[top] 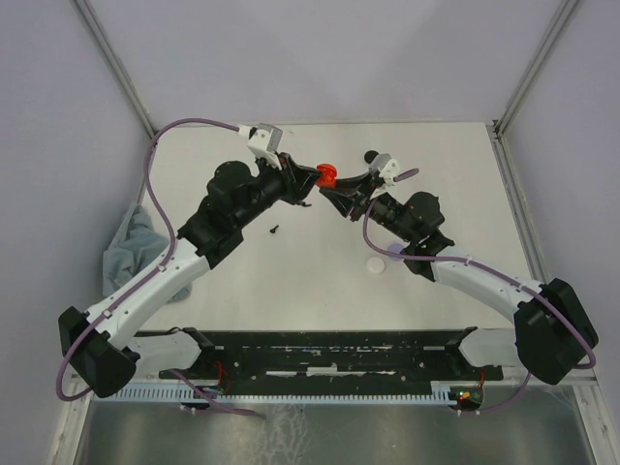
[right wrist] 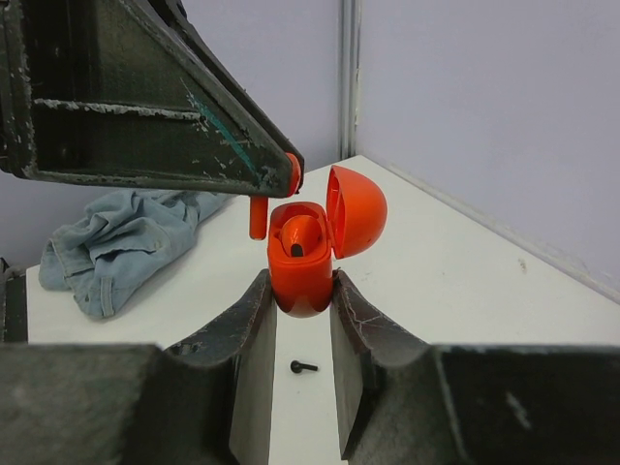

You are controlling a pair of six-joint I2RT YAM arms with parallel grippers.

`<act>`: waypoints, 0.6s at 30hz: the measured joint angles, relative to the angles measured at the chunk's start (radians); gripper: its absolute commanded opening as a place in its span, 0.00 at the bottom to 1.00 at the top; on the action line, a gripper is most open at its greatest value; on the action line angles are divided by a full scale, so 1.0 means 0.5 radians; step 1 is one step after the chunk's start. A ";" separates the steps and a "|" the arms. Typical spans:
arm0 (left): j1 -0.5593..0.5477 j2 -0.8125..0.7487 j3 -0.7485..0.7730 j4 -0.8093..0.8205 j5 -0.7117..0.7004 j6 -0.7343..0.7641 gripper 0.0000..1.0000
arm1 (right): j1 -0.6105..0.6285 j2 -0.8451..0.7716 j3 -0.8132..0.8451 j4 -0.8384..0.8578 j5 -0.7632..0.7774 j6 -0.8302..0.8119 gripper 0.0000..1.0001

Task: Insert the wireless bluetooth earbuds into the charging case
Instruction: Place the earbud in the charging case.

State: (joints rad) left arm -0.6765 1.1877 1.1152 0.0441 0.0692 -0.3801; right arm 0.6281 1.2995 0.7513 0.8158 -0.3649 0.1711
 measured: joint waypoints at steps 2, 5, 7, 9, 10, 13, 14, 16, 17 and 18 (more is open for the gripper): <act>0.000 -0.011 0.000 0.013 -0.001 0.000 0.21 | 0.000 -0.002 0.000 0.000 0.000 0.001 0.04; 0.000 -0.033 0.002 0.038 -0.002 0.000 0.22 | 0.000 -0.004 0.000 0.001 -0.002 0.002 0.04; 0.000 -0.039 0.005 0.047 -0.002 0.000 0.22 | 0.000 -0.005 0.000 0.000 -0.002 0.002 0.04; 0.000 -0.039 0.008 0.067 -0.002 0.000 0.22 | 0.000 -0.005 0.000 0.000 -0.002 0.005 0.05; 0.000 -0.038 0.008 0.072 -0.002 0.000 0.22 | 0.000 -0.005 0.000 0.001 -0.002 0.008 0.05; 0.000 -0.038 0.009 0.082 -0.002 0.000 0.22 | 0.000 -0.005 0.000 0.001 -0.003 0.015 0.05; 0.000 -0.037 0.010 0.082 -0.002 0.000 0.22 | 0.000 -0.005 0.000 0.001 -0.003 0.016 0.05; 0.000 -0.036 0.011 0.082 -0.002 0.000 0.22 | 0.000 -0.005 0.000 0.001 -0.004 0.016 0.05; 0.000 -0.033 0.011 0.082 -0.002 0.000 0.22 | 0.000 -0.005 0.000 0.001 -0.004 0.016 0.05; 0.000 -0.031 0.011 0.083 -0.002 0.000 0.22 | 0.000 -0.005 0.000 0.001 -0.004 0.016 0.05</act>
State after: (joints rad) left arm -0.6765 1.1721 1.1210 0.0856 0.0685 -0.3801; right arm 0.6281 1.2968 0.7513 0.8162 -0.3668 0.1791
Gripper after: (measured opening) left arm 0.258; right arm 0.321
